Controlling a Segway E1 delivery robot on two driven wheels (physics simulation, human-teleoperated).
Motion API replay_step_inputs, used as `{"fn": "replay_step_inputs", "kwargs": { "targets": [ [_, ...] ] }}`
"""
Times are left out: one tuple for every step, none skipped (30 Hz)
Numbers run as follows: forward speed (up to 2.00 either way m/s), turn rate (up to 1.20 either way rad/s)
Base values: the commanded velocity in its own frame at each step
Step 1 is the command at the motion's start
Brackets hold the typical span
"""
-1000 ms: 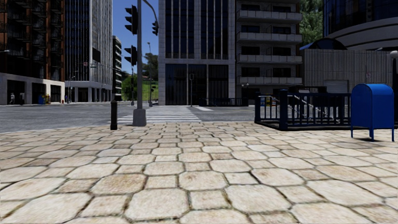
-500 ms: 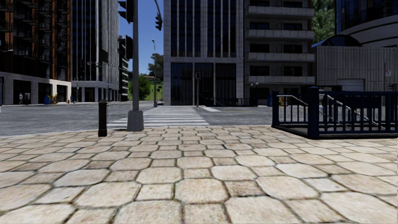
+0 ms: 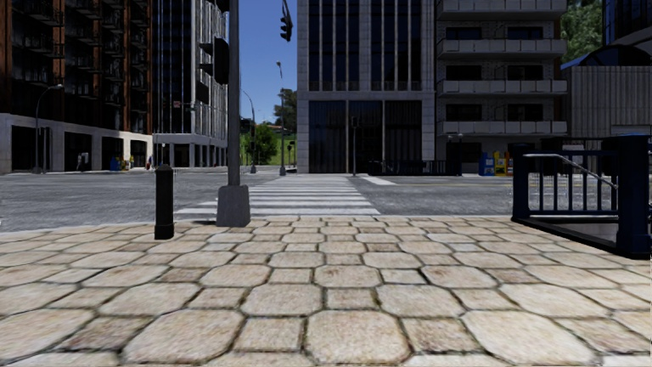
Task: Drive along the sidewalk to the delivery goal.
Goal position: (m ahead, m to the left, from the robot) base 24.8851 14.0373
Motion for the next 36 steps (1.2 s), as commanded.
{"fn": "replay_step_inputs", "kwargs": {
  "targets": [
    [2.00,0.39],
    [2.00,0.00],
    [2.00,0.00],
    [2.00,0.00],
    [2.00,0.00],
    [2.00,0.00],
    [2.00,0.00],
    [2.00,0.00],
    [2.00,0.00],
    [2.00,0.00],
    [2.00,0.00],
    [2.00,0.00],
    [2.00,0.00],
    [2.00,0.00],
    [2.00,0.00],
    [2.00,0.00],
    [2.00,0.00],
    [2.00,0.00],
    [2.00,0.00],
    [2.00,0.00],
    [2.00,0.00],
    [2.00,0.00],
    [2.00,0.00],
    [2.00,0.00],
    [2.00,0.00],
    [2.00,0.00],
    [2.00,0.00],
    [2.00,0.00],
    [2.00,0.00],
    [2.00,0.00],
    [2.00,0.00],
    [2.00,0.00],
    [2.00,-0.08],
    [2.00,-0.15],
    [2.00,-0.16],
    [2.00,-0.17]
  ]
}}
